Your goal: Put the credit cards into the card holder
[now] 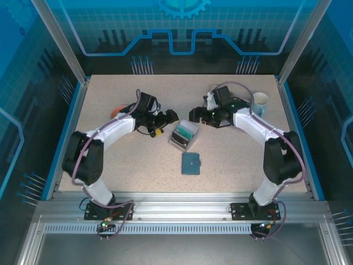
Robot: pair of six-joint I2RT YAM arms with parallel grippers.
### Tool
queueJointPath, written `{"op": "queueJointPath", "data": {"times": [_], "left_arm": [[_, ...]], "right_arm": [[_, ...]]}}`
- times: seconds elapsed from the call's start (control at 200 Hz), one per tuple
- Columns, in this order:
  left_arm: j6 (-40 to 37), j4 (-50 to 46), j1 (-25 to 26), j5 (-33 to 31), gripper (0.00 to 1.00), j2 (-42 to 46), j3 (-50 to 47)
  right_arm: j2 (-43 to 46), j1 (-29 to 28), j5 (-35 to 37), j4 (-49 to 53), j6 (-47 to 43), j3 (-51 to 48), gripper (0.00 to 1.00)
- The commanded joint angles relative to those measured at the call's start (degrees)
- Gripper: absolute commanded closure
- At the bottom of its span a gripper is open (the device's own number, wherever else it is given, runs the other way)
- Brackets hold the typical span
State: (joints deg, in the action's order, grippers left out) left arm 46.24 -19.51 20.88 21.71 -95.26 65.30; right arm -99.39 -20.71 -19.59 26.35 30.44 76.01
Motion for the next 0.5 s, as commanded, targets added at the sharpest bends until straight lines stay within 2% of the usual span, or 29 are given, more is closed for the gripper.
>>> {"op": "queueJointPath", "data": {"times": [0.0,0.12,0.225,0.385,0.49], "left_arm": [[5.3,4.1,1.6,-0.6,0.04,3.4,-7.2],[10.9,13.6,3.4,2.3,0.05,5.0,-13.8],[13.9,19.4,4.7,3.6,0.04,3.0,-15.3],[17.4,27.4,5.2,7.0,0.05,-4.0,-14.0],[17.4,27.9,5.6,7.4,0.05,-7.3,-11.1]], "right_arm": [[-7.5,0.5,-0.2,7.7,-6.1,7.1,0.19],[-13.0,0.8,-3.4,8.6,-6.1,12.3,0.19],[-16.6,1.5,-7.0,9.2,-5.5,14.6,0.19],[-16.6,1.9,-9.8,8.4,-5.3,12.6,0.19],[-14.3,2.5,-13.3,5.9,-4.0,8.6,0.19]]}}
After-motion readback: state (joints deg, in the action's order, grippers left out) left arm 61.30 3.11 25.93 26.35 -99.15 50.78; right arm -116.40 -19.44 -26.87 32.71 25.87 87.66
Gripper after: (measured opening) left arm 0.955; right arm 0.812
